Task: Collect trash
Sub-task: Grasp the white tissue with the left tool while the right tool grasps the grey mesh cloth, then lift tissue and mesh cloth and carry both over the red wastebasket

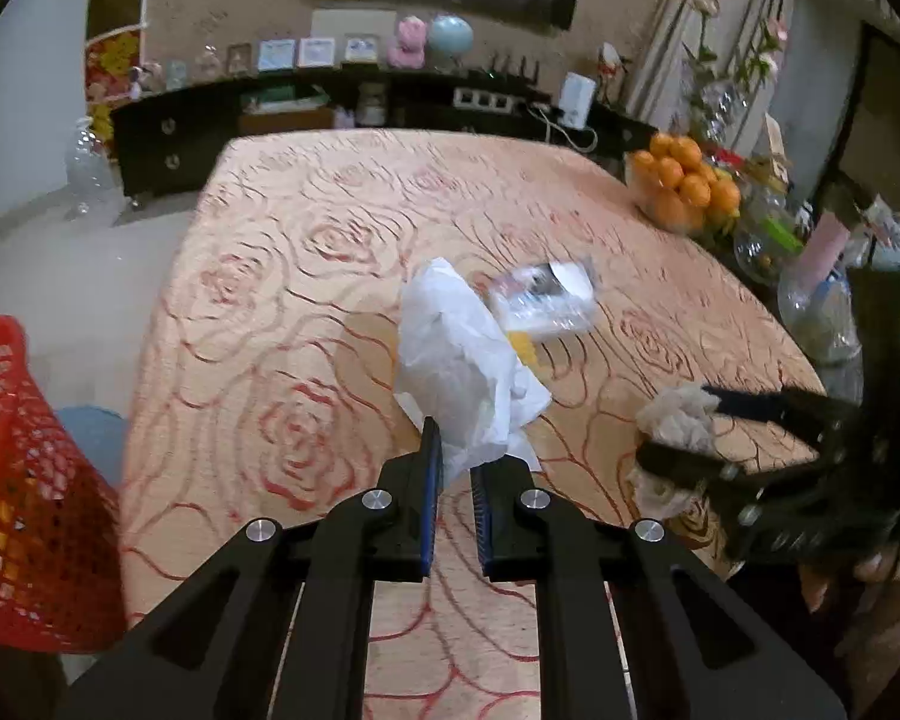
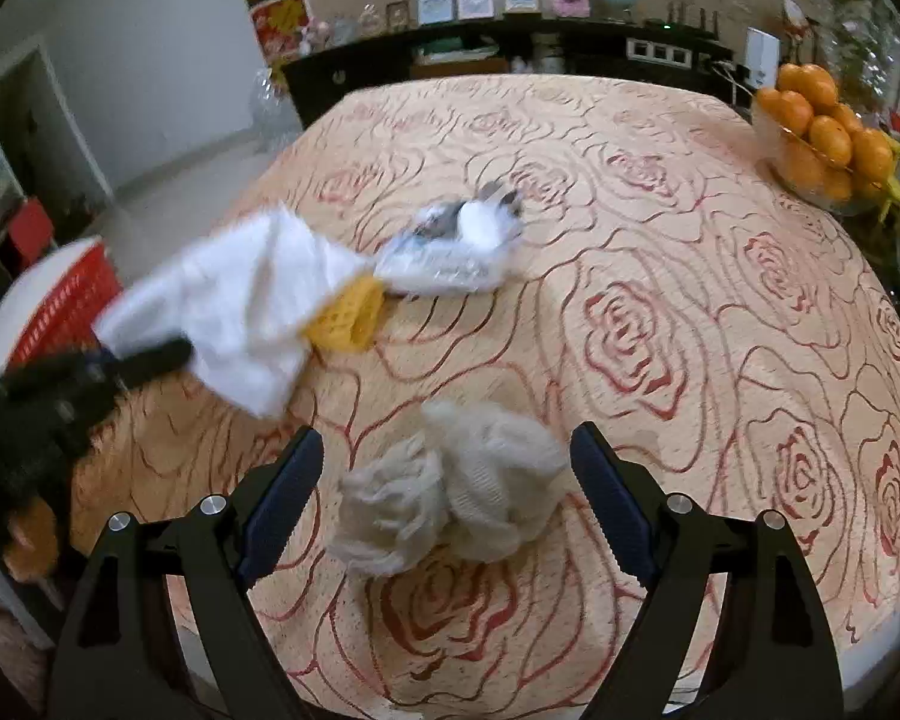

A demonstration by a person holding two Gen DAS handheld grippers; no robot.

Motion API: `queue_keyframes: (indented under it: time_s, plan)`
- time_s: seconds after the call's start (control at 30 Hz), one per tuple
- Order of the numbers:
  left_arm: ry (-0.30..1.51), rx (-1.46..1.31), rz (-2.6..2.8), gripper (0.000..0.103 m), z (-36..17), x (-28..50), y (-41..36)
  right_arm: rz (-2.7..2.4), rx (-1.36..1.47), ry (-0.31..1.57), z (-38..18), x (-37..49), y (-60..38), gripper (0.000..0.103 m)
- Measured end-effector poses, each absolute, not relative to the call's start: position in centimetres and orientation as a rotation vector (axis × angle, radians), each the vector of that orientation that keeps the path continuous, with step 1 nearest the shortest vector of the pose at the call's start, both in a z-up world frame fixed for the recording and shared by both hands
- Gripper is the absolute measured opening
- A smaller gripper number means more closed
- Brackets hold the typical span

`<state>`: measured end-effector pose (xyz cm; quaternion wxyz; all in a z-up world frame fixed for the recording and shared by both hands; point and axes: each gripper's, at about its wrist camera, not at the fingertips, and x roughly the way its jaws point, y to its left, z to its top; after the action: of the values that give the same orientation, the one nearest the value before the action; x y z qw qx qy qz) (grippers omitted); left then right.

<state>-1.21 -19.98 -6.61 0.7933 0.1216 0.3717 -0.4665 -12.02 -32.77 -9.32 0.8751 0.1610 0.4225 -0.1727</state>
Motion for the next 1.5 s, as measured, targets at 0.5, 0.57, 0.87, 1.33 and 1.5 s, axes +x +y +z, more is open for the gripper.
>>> queue_keyframes:
  time_s: [0.5, 0.57, 0.87, 1.33, 1.5]
  plan:
    - [0.730, 0.233, -0.943, 0.010, -4.8, -0.3, -17.9, -0.396, 0.277, 0.911, -9.8, -11.4, -32.7, 0.046]
    - [0.723, 0.234, -0.938, 0.010, -4.7, -0.3, -17.8, -0.398, 0.279, 0.894, -9.4, -11.3, -32.8, 0.044]
    - [0.686, 0.206, -0.921, 0.008, -3.8, 0.1, -16.8, -0.405, 0.229, 0.793, -6.9, -11.0, -31.8, 0.043]
    - [0.723, 0.237, -0.871, 0.067, -5.0, 1.2, -17.0, -0.390, 0.245, 0.772, -6.1, -10.2, -31.6, 0.043]
    - [0.782, 0.313, -0.868, 0.076, -7.4, 1.1, -19.4, -0.383, 0.256, 0.774, -6.3, -10.2, -31.7, 0.043]
